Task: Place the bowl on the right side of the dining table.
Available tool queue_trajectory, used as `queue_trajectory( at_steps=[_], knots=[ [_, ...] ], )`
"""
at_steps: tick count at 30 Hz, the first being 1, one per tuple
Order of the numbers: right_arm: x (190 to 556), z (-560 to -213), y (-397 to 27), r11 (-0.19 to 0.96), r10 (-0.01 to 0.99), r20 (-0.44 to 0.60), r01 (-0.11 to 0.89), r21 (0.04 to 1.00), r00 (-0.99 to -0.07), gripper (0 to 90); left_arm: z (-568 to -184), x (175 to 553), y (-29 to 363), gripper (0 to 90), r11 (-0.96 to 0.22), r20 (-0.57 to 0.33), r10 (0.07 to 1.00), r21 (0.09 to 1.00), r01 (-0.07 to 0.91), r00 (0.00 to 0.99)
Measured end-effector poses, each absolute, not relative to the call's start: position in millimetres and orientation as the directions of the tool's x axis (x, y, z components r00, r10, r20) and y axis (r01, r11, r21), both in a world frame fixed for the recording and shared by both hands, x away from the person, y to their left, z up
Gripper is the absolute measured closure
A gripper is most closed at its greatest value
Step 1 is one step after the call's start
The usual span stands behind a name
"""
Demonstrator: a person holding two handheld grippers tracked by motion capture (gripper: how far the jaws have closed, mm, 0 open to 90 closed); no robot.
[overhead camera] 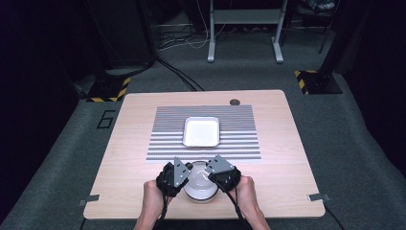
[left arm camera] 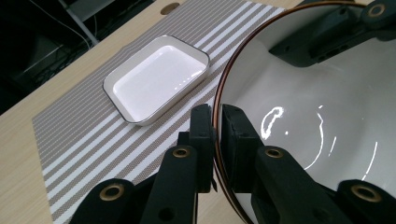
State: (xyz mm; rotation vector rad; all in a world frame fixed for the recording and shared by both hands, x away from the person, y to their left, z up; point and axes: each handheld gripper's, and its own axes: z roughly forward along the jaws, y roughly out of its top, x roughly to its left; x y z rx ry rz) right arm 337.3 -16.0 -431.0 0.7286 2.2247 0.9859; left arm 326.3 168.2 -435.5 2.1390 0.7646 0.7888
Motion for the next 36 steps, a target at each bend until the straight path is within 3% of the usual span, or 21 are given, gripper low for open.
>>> queue_trajectory(
  at_steps=[5, 13, 36],
  knots=[
    [336.7, -429.7, -16.0, 0.578, 0.676, -0.304, 0.227, 0.784, -0.671, 83.0, -435.6, 328.6, 168.9, 83.3, -0.544, 0.267, 0.72, 0.79, 0.283, 0.64],
    [330.8, -425.8, -15.7, 0.585, 0.669, -0.36, 0.161, 0.795, -0.651, 82.9, -428.8, 322.5, 167.7, 84.2, -0.544, 0.302, 0.729, 0.801, 0.252, 0.614],
    [325.7, -391.9, -16.4, 0.542, 0.69, -0.378, 0.095, 0.835, -0.618, 82.7, -390.2, 318.1, 168.3, 84.2, -0.55, 0.369, 0.724, 0.818, 0.166, 0.583]
  ],
)
